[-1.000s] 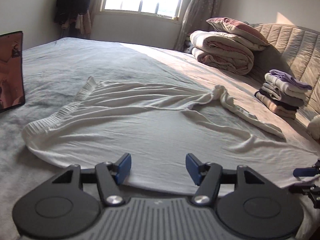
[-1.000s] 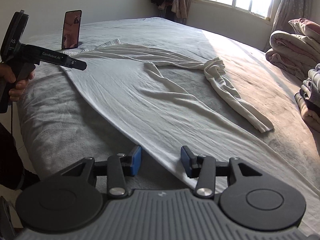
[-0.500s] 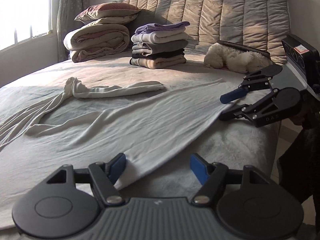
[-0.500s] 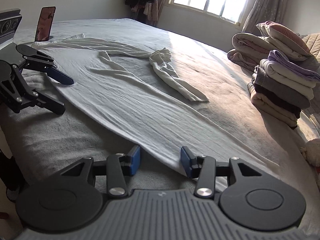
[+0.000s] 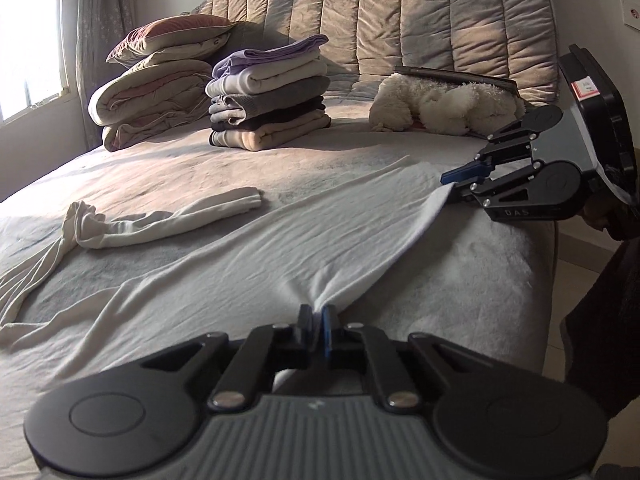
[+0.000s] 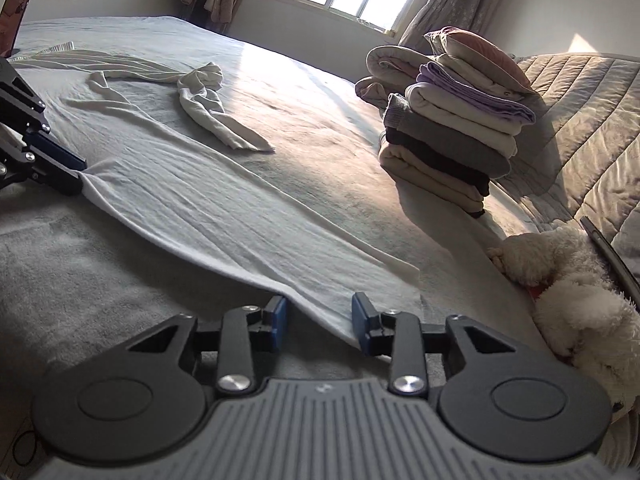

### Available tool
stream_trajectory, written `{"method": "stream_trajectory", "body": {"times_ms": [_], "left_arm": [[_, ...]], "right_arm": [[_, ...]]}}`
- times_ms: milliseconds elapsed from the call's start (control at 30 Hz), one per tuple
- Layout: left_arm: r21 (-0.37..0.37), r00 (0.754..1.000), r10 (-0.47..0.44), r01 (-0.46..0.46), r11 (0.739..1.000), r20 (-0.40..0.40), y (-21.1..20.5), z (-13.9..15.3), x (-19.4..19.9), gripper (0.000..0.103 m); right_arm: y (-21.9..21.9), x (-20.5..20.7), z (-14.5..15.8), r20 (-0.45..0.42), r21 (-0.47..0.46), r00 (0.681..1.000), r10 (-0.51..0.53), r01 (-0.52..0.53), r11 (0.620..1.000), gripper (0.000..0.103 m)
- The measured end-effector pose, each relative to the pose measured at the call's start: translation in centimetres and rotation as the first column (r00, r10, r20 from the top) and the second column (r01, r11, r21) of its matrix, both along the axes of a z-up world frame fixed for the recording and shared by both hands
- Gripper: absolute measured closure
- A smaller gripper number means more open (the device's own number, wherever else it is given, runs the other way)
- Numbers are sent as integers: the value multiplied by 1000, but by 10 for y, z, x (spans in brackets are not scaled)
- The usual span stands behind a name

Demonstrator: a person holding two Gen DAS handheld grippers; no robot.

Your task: Fold clothes

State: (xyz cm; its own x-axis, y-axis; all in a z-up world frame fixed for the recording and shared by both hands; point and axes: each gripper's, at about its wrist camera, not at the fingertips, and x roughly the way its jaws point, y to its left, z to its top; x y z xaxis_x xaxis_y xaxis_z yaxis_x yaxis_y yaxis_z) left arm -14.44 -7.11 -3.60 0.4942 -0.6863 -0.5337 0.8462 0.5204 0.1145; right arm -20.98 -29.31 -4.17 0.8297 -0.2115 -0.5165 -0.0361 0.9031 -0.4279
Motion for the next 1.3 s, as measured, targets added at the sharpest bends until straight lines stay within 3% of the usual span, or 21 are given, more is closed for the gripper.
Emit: {"method": "stream_trajectory", "body": {"times_ms": [200,333,367,400,433,567,600,633,700,833,967,1200,1267,1300], "left_arm": [[-36,998,-49,47,998,-47,5,7,-9,101],[-16,995,-74,73,997,-64,3,-1,-11,100],[-29,993,-84,81,996,-87,5,2,-10,97],[-43,989,-94,89,995,-111,7,5,-8,87],[-58,986,-104,97,994,-134,9,8,-6,72],[-133,975,-130,106,985,-183,20,19,-1,59],[-149,974,-124,96,984,-188,23,22,1,53],[-168,974,-113,81,983,-195,25,24,3,48],[-195,977,-79,40,980,-200,31,28,10,43],[-197,980,49,-88,977,-195,42,33,32,42],[-178,961,184,-222,959,-204,53,30,58,39],[-134,889,393,-431,892,-235,74,17,101,30],[-112,855,457,-494,862,-246,86,8,110,29],[-116,838,480,-520,846,-260,96,5,113,29]], "right_arm": [[-1,-15,7,-33,-112,999,-18,14,994,103],[-2,-16,2,-140,-145,990,12,-33,989,102],[-2,-16,1,-150,-160,989,20,-44,986,102],[-2,-15,2,-158,-166,987,24,-51,985,102],[-4,-15,5,-165,-159,986,27,-54,986,96],[-24,-15,23,-180,-74,983,25,-39,996,72],[-29,-17,29,-175,-45,984,28,-36,998,60],[-35,-19,35,-165,-8,986,33,-35,999,58],[-44,-23,47,-138,76,989,44,-33,997,58],[-48,-24,63,-58,240,997,47,-32,970,53],[-29,-3,62,10,377,1000,30,-31,926,51],[6,32,27,31,420,999,29,-39,907,48],[5,35,12,19,408,1000,10,-17,913,48],[0,31,7,41,396,999,9,-24,918,41]]}}
